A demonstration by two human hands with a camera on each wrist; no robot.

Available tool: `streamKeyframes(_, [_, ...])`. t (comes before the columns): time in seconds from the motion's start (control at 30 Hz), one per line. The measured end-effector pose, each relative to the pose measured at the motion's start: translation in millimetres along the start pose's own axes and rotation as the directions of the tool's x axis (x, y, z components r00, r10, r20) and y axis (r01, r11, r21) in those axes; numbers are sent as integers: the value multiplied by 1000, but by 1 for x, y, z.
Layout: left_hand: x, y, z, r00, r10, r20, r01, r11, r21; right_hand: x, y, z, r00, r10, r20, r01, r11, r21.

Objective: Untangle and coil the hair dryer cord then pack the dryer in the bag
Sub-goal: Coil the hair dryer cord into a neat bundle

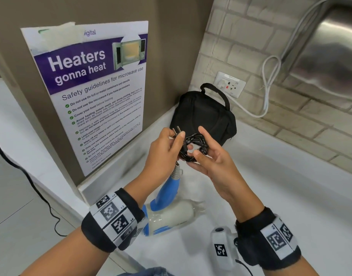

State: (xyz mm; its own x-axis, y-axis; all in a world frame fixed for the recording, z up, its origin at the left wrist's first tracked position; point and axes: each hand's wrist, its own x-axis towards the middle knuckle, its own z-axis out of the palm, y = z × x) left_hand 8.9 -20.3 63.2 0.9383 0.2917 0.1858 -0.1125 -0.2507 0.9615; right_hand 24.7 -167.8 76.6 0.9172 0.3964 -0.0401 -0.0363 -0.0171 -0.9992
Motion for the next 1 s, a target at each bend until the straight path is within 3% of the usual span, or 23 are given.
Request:
streamKeyframes(0.17, [6,1,-8,982,-4,189,-3,999,36,0,-5,-7,1000,21,-5,-22,986,-164])
streamKeyframes(0.3, [6,4,-9,979,27,200,-38,998,50,2,-9,-10,998,-54,-41,37,941,-337])
streamKeyframes(0.43, [3,4,-6,965,88,246,-107,992,64,5,-11,-11,996,-82,31,88,947,-309])
streamKeyframes(0.73, [2,7,0,991,85,101,-92,993,69,5,-10,-13,991,-133,24,134,938,-318])
streamKeyframes(0.9, [6,9,0,969,107,223,-118,992,35,5,-10,-20,996,-91,16,89,904,-419])
streamKeyframes(1.0, [5,13,0,956,120,268,-134,990,35,6,-11,-17,990,-137,35,136,864,-484])
